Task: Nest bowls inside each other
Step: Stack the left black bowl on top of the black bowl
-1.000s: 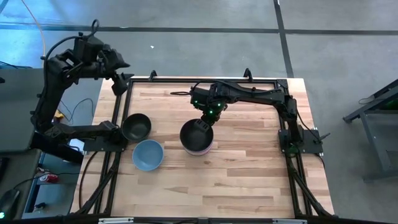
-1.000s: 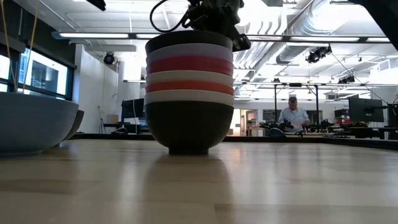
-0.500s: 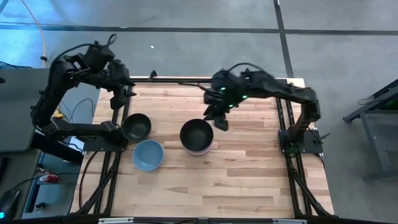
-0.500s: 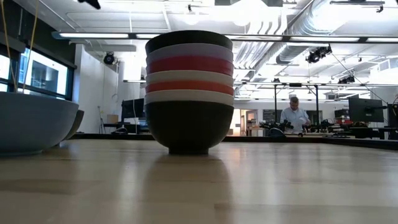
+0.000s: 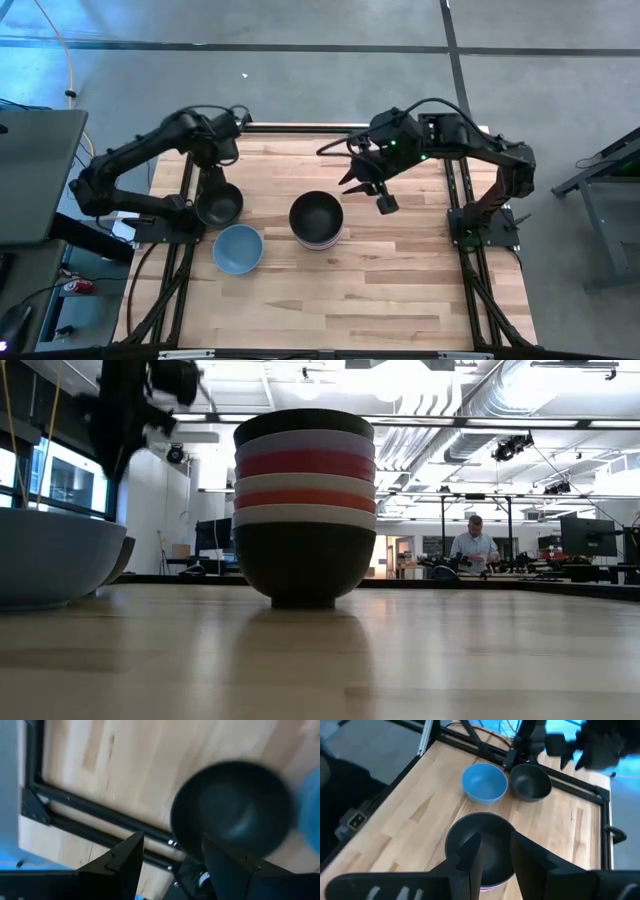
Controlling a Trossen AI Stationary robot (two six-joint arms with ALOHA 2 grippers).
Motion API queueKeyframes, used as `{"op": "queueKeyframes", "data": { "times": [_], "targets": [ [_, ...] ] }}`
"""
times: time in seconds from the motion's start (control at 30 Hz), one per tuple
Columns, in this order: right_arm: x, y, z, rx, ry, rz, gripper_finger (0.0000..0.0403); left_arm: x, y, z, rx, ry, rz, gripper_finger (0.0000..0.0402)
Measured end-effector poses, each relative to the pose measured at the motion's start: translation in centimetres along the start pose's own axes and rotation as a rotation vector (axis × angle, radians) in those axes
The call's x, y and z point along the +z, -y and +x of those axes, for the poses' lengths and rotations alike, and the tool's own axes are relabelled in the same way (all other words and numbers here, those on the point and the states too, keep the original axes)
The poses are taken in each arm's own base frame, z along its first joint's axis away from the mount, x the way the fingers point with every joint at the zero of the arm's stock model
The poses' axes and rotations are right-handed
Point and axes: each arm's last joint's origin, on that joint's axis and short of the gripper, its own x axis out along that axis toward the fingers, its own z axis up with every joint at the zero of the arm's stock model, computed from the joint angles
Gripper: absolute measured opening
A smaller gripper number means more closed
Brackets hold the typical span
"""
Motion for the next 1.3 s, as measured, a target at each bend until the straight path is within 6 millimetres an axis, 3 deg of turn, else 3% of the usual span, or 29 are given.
{"op": "queueKeyframes", "data": {
  "times": [0.2, 0.43, 0.8, 1.3],
  "targets": [
    [0.0, -0.4, 0.1, 0.037, -0.002, -0.115, 0.0091, -0.1, -0.3, 5.1, 0.021, -0.063, 0.01, 0.0188],
    [0.5, -0.6, -0.4, 0.084, 0.085, -0.236, 0.0091, -0.3, -0.6, 8.2, 0.002, -0.041, 0.009, 0.0188],
    [1.3, -1.3, -5.2, 0.178, 0.369, -0.43, 0.0091, -0.1, -1.2, 8.6, -0.079, 0.041, -0.035, 0.0188],
    [0.5, -2.4, -9.3, 0.165, 0.416, -0.44, 0.0091, 0.1, -0.7, 8.8, -0.142, 0.063, 0.145, 0.0184]
  ]
}}
